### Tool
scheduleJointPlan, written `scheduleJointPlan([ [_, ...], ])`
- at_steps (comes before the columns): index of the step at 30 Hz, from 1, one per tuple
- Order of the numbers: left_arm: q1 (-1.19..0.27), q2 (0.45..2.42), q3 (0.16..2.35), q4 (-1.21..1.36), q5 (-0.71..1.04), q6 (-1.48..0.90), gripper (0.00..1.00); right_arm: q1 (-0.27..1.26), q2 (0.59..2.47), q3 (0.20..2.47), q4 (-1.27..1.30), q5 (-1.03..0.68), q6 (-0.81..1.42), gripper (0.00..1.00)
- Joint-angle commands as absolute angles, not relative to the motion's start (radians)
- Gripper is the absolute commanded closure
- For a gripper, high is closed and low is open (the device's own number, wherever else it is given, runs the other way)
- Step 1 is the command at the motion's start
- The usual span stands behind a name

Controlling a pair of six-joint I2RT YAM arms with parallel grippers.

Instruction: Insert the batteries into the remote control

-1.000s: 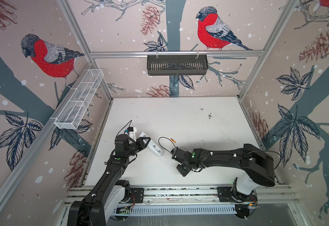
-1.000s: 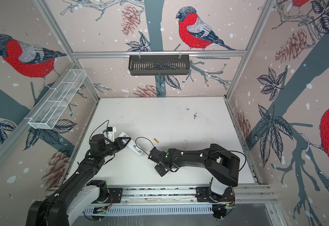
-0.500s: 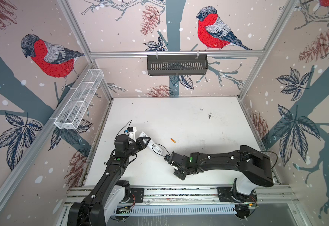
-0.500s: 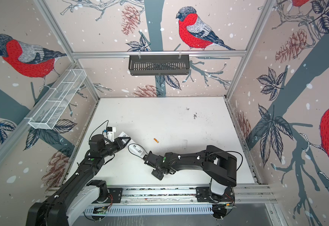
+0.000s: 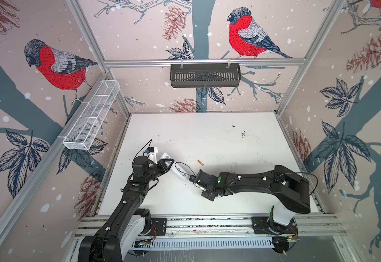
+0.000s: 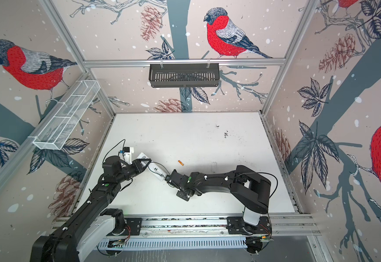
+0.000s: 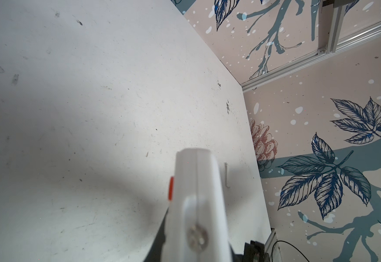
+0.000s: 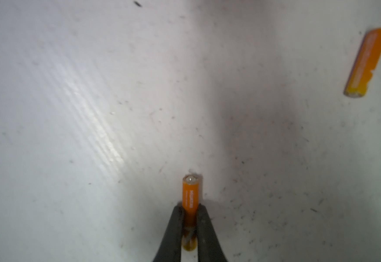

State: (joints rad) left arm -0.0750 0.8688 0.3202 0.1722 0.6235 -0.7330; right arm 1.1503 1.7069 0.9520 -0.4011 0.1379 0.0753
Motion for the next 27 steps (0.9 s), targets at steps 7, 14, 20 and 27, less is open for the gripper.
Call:
scheduleJointPlan([
  [7, -0.069, 0.880, 0.326, 0.208, 0.628, -0.719, 1.00, 0.816, 1.557, 0.908, -0.458, -0.144, 0.513, 0.97],
  [14, -0.064, 0.859, 0.319, 0.213, 0.627, -0.723, 1.00, 0.722, 1.461, 0.863, -0.382, -0.115, 0.885, 0.97],
  [20, -0.063, 0.828, 0.313, 0.209, 0.624, -0.727, 1.00, 0.713, 1.391, 0.790, -0.321, -0.061, 1.229, 0.97],
  [27, -0.060, 0.827, 0.314, 0.219, 0.630, -0.729, 1.00, 0.768, 1.454, 0.805, -0.338, -0.005, 1.455, 0.97],
])
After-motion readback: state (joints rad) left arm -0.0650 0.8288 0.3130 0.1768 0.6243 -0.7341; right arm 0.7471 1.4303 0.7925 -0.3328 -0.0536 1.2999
